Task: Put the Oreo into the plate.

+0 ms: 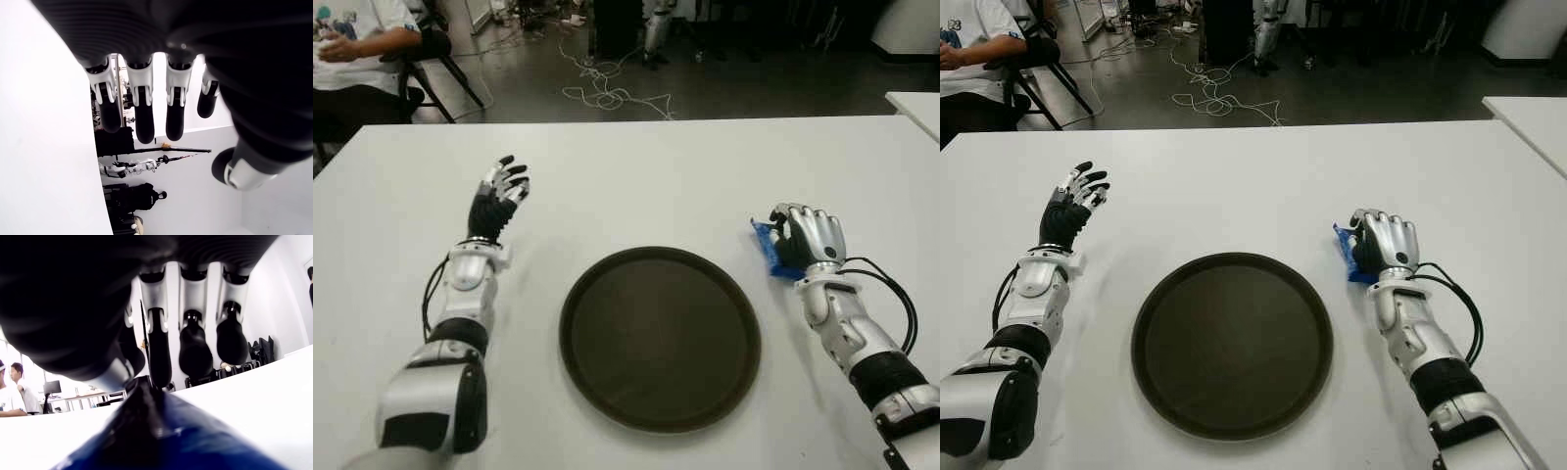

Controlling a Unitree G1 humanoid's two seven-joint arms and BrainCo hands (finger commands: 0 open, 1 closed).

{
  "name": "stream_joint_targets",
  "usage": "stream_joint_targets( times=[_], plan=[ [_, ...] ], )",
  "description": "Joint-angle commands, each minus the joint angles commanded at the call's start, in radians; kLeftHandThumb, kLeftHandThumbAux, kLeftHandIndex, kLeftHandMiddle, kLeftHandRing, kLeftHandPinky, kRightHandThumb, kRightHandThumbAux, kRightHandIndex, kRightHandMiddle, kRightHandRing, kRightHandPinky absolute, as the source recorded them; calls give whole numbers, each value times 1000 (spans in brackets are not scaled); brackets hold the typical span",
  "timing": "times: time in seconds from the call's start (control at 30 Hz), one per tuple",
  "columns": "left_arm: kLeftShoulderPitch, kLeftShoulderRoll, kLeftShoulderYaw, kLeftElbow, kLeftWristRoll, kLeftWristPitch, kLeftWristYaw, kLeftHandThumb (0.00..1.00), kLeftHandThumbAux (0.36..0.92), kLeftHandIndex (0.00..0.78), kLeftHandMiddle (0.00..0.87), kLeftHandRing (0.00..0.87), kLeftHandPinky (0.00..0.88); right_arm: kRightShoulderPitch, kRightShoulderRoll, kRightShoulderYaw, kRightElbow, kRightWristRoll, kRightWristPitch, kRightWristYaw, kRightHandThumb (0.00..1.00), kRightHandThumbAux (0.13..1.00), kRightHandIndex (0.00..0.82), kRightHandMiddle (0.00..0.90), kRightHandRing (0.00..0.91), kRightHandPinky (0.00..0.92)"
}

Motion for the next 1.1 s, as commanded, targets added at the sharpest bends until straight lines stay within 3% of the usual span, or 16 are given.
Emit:
stream_joint_targets(
  times=[1.1],
  plan=[
    [-7, -7, -12, 9, 11, 6, 14, 323, 623, 122, 211, 195, 195, -11, -8, -23, 10, -4, -61, -15, 685, 732, 430, 726, 741, 746]
  ],
)
